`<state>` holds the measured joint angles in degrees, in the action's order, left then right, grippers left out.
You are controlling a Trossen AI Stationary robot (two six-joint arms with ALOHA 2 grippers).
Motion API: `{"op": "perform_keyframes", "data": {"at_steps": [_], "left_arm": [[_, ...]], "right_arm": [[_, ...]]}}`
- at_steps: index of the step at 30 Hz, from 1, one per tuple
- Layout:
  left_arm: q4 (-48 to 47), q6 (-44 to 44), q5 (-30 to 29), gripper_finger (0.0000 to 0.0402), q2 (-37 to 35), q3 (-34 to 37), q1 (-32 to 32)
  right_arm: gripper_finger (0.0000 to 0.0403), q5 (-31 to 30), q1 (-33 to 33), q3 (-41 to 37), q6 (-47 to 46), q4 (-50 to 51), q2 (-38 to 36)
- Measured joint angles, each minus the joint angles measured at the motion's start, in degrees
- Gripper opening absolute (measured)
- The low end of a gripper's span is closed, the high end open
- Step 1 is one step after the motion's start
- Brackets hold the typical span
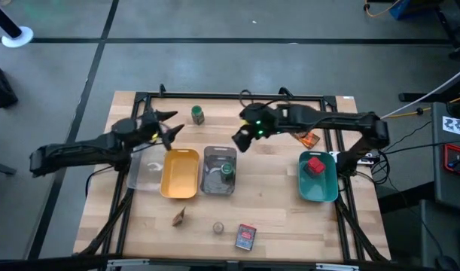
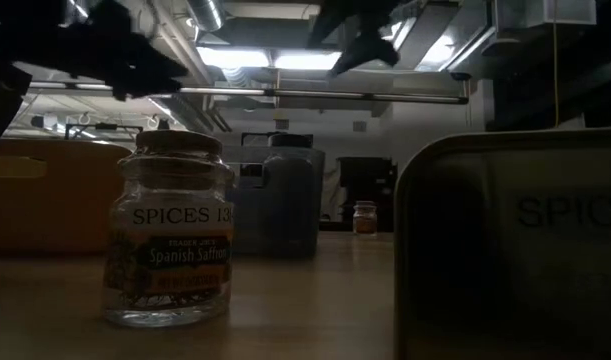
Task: Sort spices by type
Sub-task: Put the green spice bottle into the black bin
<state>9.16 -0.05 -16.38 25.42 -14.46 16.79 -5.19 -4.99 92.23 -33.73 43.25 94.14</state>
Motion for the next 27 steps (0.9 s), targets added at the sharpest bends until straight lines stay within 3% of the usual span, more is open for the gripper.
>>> {"op": "perform_keyframes", "data": {"at_steps": [8, 14, 20, 27], "left_arm": [[-6.07, 3.05, 0.10, 0.0279, 26.19, -11.80, 8.55], [-6.97, 2.73, 3.86, 0.0278, 41.55, -18.39, 13.56], [-6.83, 1.31, 4.22, 0.0279, 50.29, -22.81, 16.68], [-7.95, 1.50, 5.60, 0.0279, 53.91, -23.58, 18.89]], "right_arm": [[0.0276, -6.12, 0.07, 0.00, 0.04, 8.58, -7.53], [0.0276, -9.81, 0.07, 0.00, -0.31, 15.09, -9.78], [0.0276, -11.32, 0.09, 0.00, -0.39, 19.81, -9.76], [0.0276, -12.35, 0.11, -0.02, -0.38, 22.40, -9.76]]}}
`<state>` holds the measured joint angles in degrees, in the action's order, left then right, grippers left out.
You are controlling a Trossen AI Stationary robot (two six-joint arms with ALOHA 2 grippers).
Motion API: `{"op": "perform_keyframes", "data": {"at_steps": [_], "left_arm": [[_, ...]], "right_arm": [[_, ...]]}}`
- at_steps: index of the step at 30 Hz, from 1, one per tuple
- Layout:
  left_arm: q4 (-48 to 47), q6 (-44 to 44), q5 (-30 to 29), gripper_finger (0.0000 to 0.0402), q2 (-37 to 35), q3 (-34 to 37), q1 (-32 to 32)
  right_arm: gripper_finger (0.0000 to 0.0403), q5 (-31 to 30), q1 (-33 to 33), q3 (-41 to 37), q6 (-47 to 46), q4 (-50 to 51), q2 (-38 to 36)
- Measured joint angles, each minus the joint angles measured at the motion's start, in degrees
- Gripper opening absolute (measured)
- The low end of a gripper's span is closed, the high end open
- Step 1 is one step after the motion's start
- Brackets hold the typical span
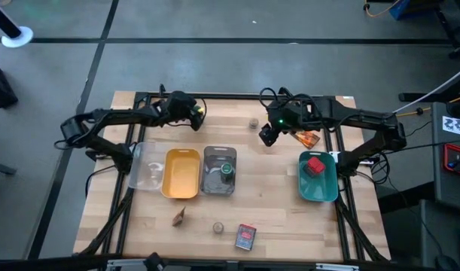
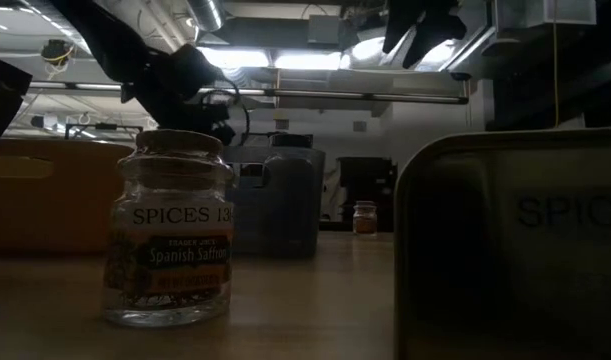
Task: Sort spices by type
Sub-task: Put the green spice bottle into the black bin
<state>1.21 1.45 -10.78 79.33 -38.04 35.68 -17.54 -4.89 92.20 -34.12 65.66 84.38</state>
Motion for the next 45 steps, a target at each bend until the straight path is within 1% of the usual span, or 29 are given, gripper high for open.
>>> {"op": "perform_keyframes", "data": {"at_steps": [3, 8, 11, 15, 16, 20, 24, 25, 27, 31, 33, 38, 41, 45], "left_arm": [[-0.50, -0.05, 1.57, 0.0278, 0.97, 0.00, 0.33], [-0.32, -0.62, 1.62, 0.0273, 1.94, 0.00, 0.33], [-0.30, -1.79, 1.61, 0.0248, 1.94, 0.00, 0.33], [-0.11, -1.88, 1.70, 0.0193, 1.91, 0.00, 0.33], [-0.16, -1.88, 1.72, 0.0185, 1.74, 0.00, 0.33], [-1.29, -1.89, 1.65, 0.0185, 0.29, -0.53, 0.31], [-3.18, -1.90, 2.02, 0.0185, -2.50, -2.88, -0.12], [-3.88, -1.90, 2.88, 0.0185, -3.34, -3.44, -0.44], [-4.87, -1.48, 6.39, 0.0185, -5.15, -4.39, -1.24], [-7.11, 0.55, 14.86, 0.0185, -9.44, -5.92, -4.10], [-8.21, 0.81, 17.75, 0.0185, -11.71, -5.95, -6.06], [-11.72, 1.54, 19.05, 0.0185, -16.31, -5.95, -12.75], [-14.50, 2.57, 19.01, 0.0184, -16.83, -5.93, -17.29], [-14.14, 3.55, 19.00, 0.0185, -15.77, -5.05, -23.49]], "right_arm": [[0.0276, -0.02, 0.00, 0.00, 0.10, 0.44, 0.02], [0.0276, -0.02, 0.00, 0.00, 0.14, 0.47, 0.02], [0.0276, -0.02, 0.00, 0.00, 0.38, 0.51, 0.02], [0.0276, 0.04, 0.00, -0.02, 0.56, 1.33, -0.19], [0.0276, 0.03, 0.00, -0.02, 0.56, 1.92, -0.34], [0.0276, -0.30, 0.00, -0.02, 0.34, 4.70, -1.30], [0.0276, -2.61, 0.04, -0.02, -0.36, 7.31, -1.64], [0.0276, -2.84, 0.04, -0.02, -0.36, 7.82, -1.64], [0.0276, -2.88, 0.04, -0.04, -0.09, 8.32, -1.62], [0.0276, -3.03, 0.04, -0.07, 0.29, 7.94, -0.88], [0.0276, -3.04, 0.04, -0.07, 0.32, 7.83, -0.32], [0.0276, -3.04, 0.02, -0.07, 0.37, 8.06, 1.18], [0.0276, -3.04, 0.02, -0.07, 1.21, 8.00, 2.24], [0.0276, -3.37, -0.02, -0.04, 2.91, 7.37, 4.39]]}}
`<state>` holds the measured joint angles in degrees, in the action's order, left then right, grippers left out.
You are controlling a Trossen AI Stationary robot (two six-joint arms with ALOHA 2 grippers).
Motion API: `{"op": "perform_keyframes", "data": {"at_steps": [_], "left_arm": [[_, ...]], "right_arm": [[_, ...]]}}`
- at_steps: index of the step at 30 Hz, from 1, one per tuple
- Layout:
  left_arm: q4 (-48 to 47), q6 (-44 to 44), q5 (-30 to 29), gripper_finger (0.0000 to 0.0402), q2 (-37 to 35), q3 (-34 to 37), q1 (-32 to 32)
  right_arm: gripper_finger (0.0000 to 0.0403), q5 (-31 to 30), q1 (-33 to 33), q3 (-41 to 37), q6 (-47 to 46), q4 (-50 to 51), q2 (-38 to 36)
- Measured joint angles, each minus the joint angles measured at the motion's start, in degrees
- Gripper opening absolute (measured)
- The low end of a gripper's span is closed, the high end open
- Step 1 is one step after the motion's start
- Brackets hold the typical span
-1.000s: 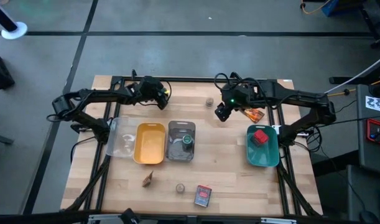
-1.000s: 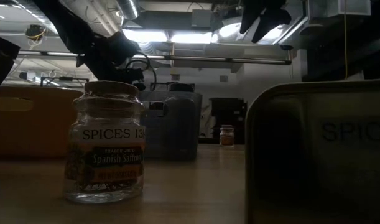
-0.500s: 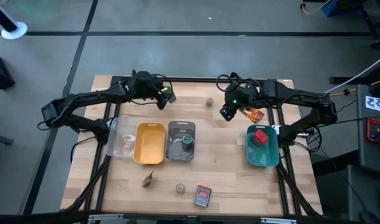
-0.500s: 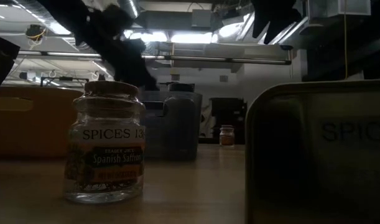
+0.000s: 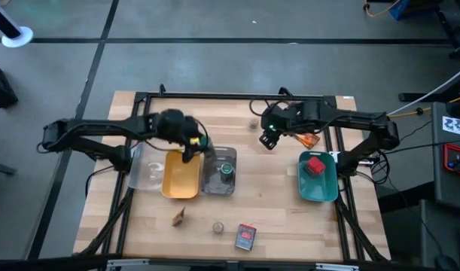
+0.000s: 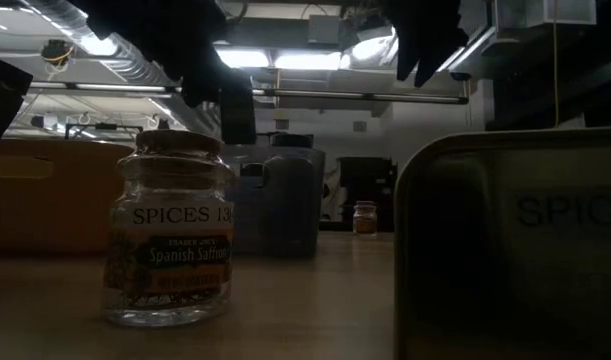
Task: Sort spices by type
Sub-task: Put the green spice bottle into the black bin
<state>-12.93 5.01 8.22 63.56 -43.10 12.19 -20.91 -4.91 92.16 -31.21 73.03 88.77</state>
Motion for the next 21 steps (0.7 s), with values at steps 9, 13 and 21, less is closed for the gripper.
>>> {"op": "perform_keyframes", "data": {"at_steps": [9, 13, 21], "left_arm": [[0.21, 0.82, -3.58, 0.0187, 2.86, 0.44, -9.14], [0.32, 0.91, -6.65, 0.0192, 5.28, 0.44, -10.81], [4.18, 1.01, -8.56, 0.0192, 12.68, 0.44, -11.87]], "right_arm": [[0.0276, -1.10, 0.00, 0.00, 2.61, -0.36, 6.39], [0.0276, -1.26, 0.00, 0.00, 4.15, -1.61, 9.57], [0.0276, 1.61, -2.11, 0.00, 10.51, -6.11, 14.13]]}}
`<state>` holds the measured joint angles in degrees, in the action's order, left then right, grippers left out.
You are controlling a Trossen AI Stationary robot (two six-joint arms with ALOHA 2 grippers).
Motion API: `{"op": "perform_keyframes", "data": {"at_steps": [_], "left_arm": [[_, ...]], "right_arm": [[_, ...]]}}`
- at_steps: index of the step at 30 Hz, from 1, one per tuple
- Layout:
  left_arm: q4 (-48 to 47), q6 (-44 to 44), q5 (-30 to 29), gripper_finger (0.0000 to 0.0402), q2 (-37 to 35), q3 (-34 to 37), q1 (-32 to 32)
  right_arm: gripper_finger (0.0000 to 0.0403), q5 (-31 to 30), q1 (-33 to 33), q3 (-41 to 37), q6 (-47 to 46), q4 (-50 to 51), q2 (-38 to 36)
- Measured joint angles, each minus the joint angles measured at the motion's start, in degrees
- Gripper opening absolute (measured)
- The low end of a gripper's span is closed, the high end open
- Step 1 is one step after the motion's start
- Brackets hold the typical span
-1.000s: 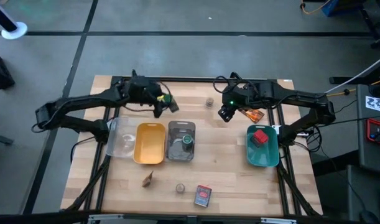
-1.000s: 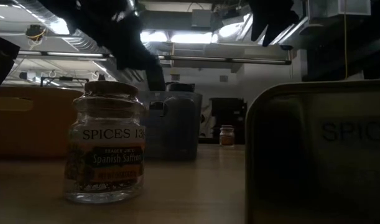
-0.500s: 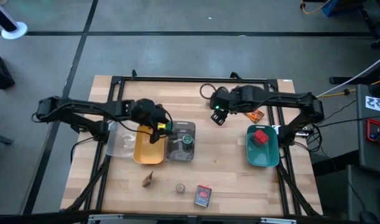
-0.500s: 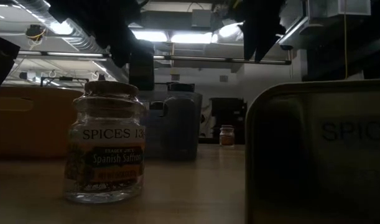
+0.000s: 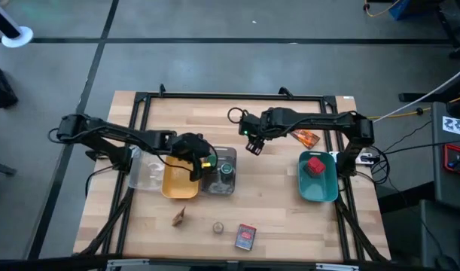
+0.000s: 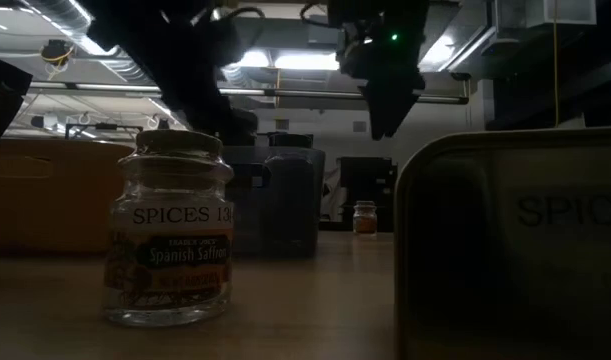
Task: Sort spices by type
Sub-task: Put the green spice bottle into the black bin
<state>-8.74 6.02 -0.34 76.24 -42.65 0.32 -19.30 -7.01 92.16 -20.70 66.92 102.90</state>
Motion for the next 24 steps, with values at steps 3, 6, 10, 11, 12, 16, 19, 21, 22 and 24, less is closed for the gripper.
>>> {"op": "perform_keyframes", "data": {"at_steps": [3, 6, 10, 11, 12, 16, 19, 21, 22, 24], "left_arm": [[1.62, -0.07, -0.11, 0.0195, 2.65, 0.00, 0.01], [2.41, -0.47, -0.13, 0.0199, 4.93, 0.00, 0.02], [3.60, -2.17, -0.13, 0.0201, 7.02, -0.09, 0.02], [3.69, -2.50, -0.13, 0.0201, 7.33, -0.14, 0.01], [3.88, -2.86, -0.10, 0.0201, 7.69, -0.15, 0.02], [4.20, -3.13, -0.04, 0.0205, 7.79, -0.15, 0.02], [2.49, -2.95, 0.11, 0.0218, 7.66, -0.14, 0.02], [0.82, -2.40, 0.10, 0.0228, 7.79, -0.54, 0.02], [0.34, -2.25, 0.09, 0.0233, 7.77, -0.96, 0.02], [0.06, -2.14, 0.10, 0.0242, 7.64, -1.51, 0.04]], "right_arm": [[0.0276, 1.53, -1.84, 0.00, 1.70, -1.97, 0.99], [0.0276, 2.74, -3.90, 0.00, 3.08, -3.80, 2.04], [0.0276, 4.60, -6.67, 0.00, 4.31, -6.03, 3.21], [0.0276, 5.43, -7.37, 0.00, 4.53, -6.48, 3.43], [0.0276, 5.83, -7.84, 0.00, 4.58, -6.93, 3.95], [0.0276, 7.72, -9.76, 0.02, 4.71, -8.00, 5.49], [0.0276, 8.48, -10.81, 0.02, 4.73, -8.03, 6.94], [0.0276, 8.98, -11.50, 0.02, 5.57, -8.11, 7.79], [0.0276, 9.39, -11.54, 0.02, 6.27, -8.41, 8.21], [0.0276, 9.84, -11.94, 0.02, 7.57, -9.01, 9.06]]}}
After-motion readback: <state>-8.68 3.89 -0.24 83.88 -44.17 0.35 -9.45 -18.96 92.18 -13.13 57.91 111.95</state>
